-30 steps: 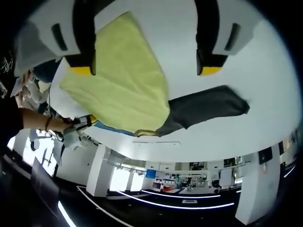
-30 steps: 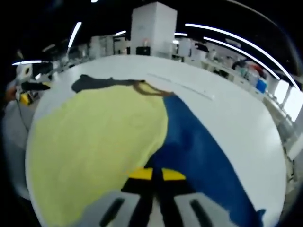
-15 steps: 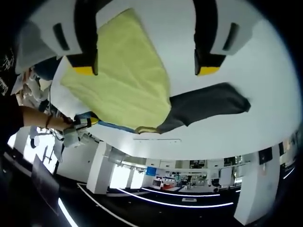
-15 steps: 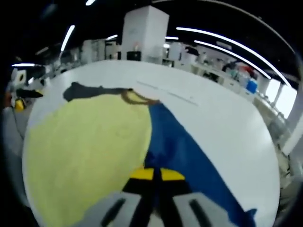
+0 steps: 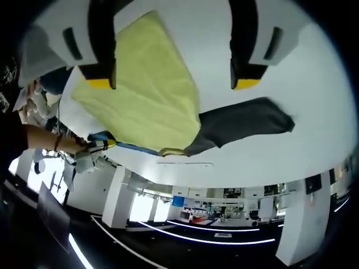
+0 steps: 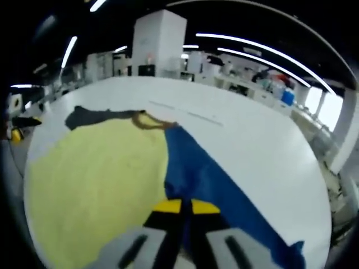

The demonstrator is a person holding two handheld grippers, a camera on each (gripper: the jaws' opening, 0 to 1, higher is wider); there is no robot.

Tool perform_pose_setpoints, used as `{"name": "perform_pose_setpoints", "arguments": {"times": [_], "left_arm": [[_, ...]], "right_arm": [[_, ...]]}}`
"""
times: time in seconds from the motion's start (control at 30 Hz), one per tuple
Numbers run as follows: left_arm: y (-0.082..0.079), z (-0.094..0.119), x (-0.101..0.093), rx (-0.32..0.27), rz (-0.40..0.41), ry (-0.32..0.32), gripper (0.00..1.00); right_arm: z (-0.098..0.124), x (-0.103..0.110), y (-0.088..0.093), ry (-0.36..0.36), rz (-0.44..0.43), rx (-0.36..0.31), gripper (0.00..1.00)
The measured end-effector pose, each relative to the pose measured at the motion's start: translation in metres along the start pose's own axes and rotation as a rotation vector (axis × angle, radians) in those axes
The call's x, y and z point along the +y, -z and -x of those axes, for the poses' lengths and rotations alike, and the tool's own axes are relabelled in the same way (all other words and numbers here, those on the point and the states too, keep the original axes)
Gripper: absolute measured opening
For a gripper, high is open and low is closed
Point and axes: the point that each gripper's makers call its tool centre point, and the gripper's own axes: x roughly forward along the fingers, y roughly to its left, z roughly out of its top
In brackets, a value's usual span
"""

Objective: Fold the garment on the visible template until the final outline fits inside the template.

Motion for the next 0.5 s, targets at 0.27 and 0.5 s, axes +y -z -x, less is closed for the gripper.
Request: {"name": "perform_pose_setpoints", "arguments": {"times": [0.27,0.5], "left_arm": [[-0.002,-0.002,0.0,-0.005,-0.006,0.004,0.83],[-0.003,-0.003,-0.003,-0.009,-0.011,0.007,0.85]], "right_arm": [[0.016,-0.017,-0.003,0.045,-0.014,-0.023,0.34],[0.03,-0.036,0.008,0.092,-0.063,-0.026,0.49]]}}
